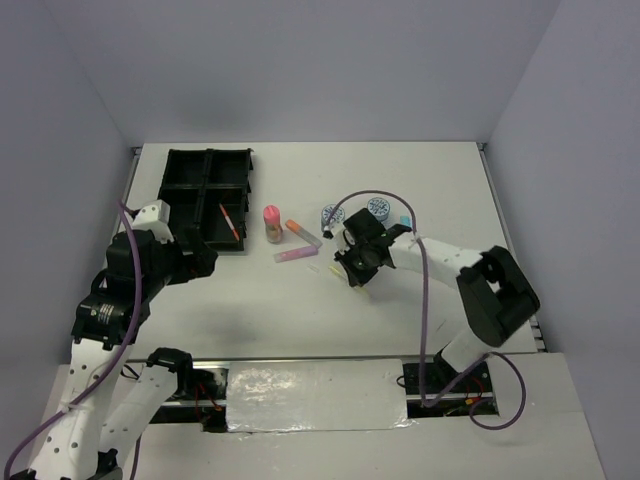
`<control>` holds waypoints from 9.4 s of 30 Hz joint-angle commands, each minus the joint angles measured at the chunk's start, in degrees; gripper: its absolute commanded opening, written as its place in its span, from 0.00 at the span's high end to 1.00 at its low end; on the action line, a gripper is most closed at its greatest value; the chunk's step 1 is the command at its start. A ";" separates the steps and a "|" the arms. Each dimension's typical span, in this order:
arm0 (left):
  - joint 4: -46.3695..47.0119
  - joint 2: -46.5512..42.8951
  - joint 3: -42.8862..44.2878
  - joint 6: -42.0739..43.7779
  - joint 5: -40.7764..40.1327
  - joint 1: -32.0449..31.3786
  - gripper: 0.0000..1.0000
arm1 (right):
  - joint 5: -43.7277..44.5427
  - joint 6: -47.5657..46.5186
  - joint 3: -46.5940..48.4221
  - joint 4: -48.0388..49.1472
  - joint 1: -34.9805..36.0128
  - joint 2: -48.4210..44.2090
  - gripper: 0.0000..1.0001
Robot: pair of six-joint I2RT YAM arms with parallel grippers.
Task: Sort the stationery into containers
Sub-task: Pick up the pen from the center of the board, then pick up the pen cap from the center of the board, then close the pen cap on the pen.
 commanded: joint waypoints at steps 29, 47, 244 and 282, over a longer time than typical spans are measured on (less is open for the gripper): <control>13.51 61.47 17.90 -53.49 -20.03 -31.04 0.16 | 18.12 30.81 -14.07 4.91 4.22 -60.21 1.00; 5.08 75.13 27.41 -60.17 -16.50 -33.85 0.20 | 13.54 27.47 -17.49 7.11 4.39 -64.77 1.00; 54.21 14.84 -9.86 -18.60 0.99 -40.89 1.00 | -12.30 42.59 -18.02 58.53 9.14 -45.97 1.00; 58.69 17.30 -14.78 -21.24 5.65 -42.38 1.00 | -12.74 43.90 -9.86 66.88 3.78 -42.63 1.00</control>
